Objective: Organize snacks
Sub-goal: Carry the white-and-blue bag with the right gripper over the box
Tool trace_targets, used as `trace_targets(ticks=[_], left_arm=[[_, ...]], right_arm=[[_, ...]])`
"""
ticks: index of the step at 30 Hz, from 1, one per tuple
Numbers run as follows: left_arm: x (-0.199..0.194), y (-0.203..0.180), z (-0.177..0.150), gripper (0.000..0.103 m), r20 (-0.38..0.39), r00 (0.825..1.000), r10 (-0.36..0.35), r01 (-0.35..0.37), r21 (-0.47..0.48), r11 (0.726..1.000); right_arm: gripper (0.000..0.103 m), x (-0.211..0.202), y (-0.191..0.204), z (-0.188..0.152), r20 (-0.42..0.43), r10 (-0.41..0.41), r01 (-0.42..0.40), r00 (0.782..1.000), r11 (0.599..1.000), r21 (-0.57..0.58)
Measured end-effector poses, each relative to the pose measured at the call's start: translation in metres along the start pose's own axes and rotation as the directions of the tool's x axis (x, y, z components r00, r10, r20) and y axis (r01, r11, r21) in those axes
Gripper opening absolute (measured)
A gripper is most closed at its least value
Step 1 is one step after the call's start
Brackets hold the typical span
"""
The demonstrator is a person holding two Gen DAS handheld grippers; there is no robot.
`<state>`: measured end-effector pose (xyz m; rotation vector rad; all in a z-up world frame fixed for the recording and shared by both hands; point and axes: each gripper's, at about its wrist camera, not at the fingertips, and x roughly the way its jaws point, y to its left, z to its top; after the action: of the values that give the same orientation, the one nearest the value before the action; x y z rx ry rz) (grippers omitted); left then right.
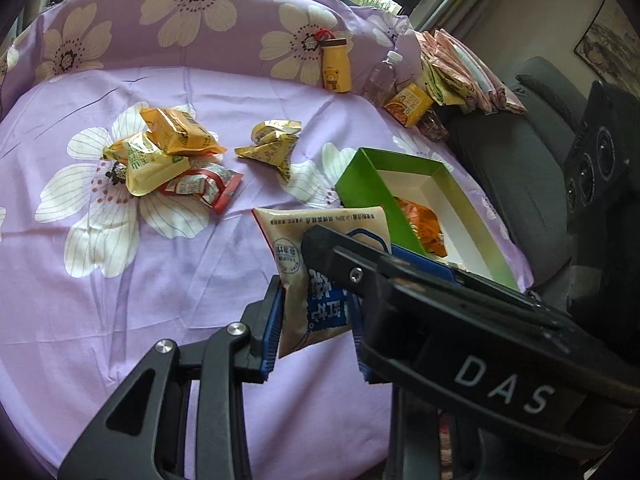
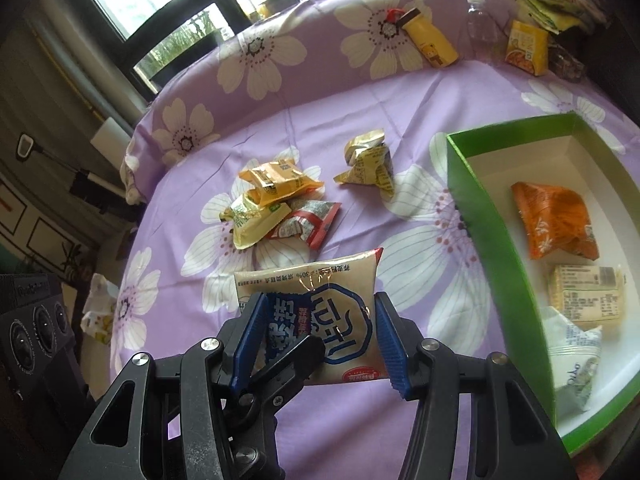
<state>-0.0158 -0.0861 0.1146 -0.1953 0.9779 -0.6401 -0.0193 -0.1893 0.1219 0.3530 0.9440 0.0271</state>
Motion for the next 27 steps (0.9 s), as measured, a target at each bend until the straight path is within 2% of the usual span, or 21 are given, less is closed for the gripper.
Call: trace_targets(ticks=[3,12,27], left_arm=[[0.000,-0.019,0.001,0.030,0.005,1.000,-0.016,0.015,0.028,0.999],[0.007,-0.060,0.004,0.030,0.008,1.000,-0.023,0.022,0.099,0.995],[0.045,-0.112,0.013,0.030,-0.048,0.995,-0.088,0.096,0.184,0.978]], right_arm=[[0.057,-0.017,-0.005,0.000,0.037,-0.034,0.035,0.999,0.999,-0.020],[0.057,-0.050,-0.036,0.003,0.111,-0.035,0.031,0.993,0.999,0.034],[0.057,-0.074,-0.096,0.011,0.166,-0.094,0.071,0.982,0.988,0.137]])
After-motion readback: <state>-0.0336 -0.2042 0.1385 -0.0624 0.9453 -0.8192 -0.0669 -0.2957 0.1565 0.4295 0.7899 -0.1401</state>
